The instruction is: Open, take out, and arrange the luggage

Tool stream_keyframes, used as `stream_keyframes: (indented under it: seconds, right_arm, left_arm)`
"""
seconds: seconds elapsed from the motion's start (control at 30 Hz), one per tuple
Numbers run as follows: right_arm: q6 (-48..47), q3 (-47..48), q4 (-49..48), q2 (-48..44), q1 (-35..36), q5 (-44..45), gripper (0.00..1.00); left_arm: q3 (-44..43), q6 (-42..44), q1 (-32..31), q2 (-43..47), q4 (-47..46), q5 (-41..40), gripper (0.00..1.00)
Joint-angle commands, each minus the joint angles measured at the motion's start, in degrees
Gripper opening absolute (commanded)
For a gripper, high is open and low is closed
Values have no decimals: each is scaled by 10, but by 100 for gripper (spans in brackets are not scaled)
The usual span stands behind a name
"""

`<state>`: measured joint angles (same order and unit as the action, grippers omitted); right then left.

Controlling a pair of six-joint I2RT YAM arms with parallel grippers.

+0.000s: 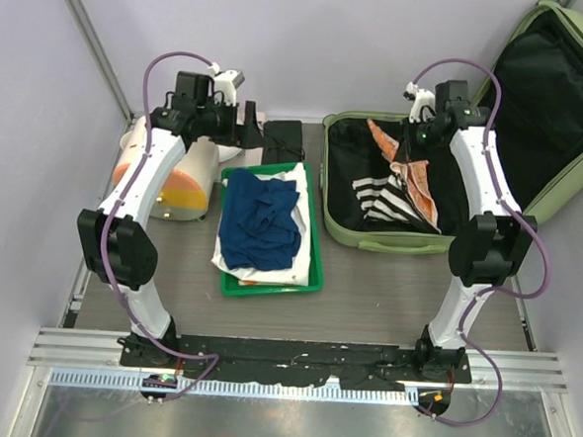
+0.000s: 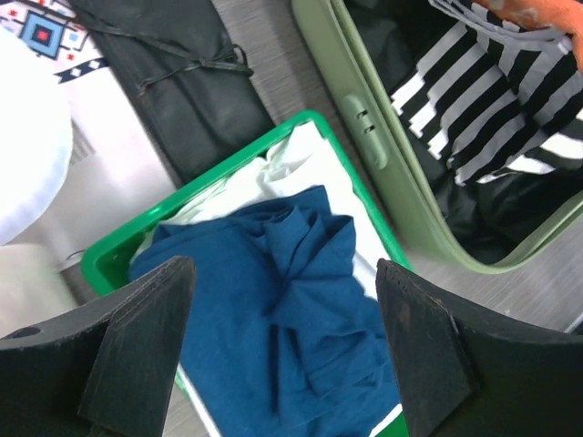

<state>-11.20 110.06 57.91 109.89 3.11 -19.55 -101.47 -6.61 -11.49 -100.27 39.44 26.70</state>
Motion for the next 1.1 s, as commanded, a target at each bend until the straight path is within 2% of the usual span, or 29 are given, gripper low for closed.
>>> stream_keyframes:
  seconds: [0.0,0.07,0.23,0.37,0.43,0.57,0.6,0.67,0.7,0.73,0.8,1.07]
  right_arm:
    - [-42,52,65,-29,8,-105,1]
    - [-43,60,76,-35,8,-126,1]
    - [-36,37,76,-67,11,-200,1]
    - [-24,-23,56,-73,29,-152,1]
    - [-11,-51,16,-73,33,-125,1]
    - [-13,-60,6,-35,50,-148,1]
    - [-15,-55,13,-18,54,-156,4]
    - [-21,-49,20,-9,73,-162,18]
    - [-24,-49,24,-6,80,-163,28]
    - [-29,-49,28,-5,90,-162,48]
    - [-32,-52,34,-5,100,-159,59]
    - [-44,-66,33,-14,152,-85,61]
  left_arm:
    - [-39,-94,-9,-26,-66,19,85]
    - [-37,-148,-14,-32,-103,31,86]
    - [-29,-203,-45,-49,-174,34,87]
    - [-39,-215,-69,-72,-183,34,88]
    - [-43,-219,-74,-81,-185,35,88]
    - [-39,-211,-75,-85,-177,34,87]
    - [-36,-206,-74,-85,-170,34,88]
    - [-23,-204,-75,-78,-163,29,88]
    - [-18,-201,-74,-76,-162,25,88]
    - [-12,-197,-74,-74,-161,21,88]
    - [0,-194,-74,-68,-161,16,88]
    - [12,-191,-74,-64,-161,14,88]
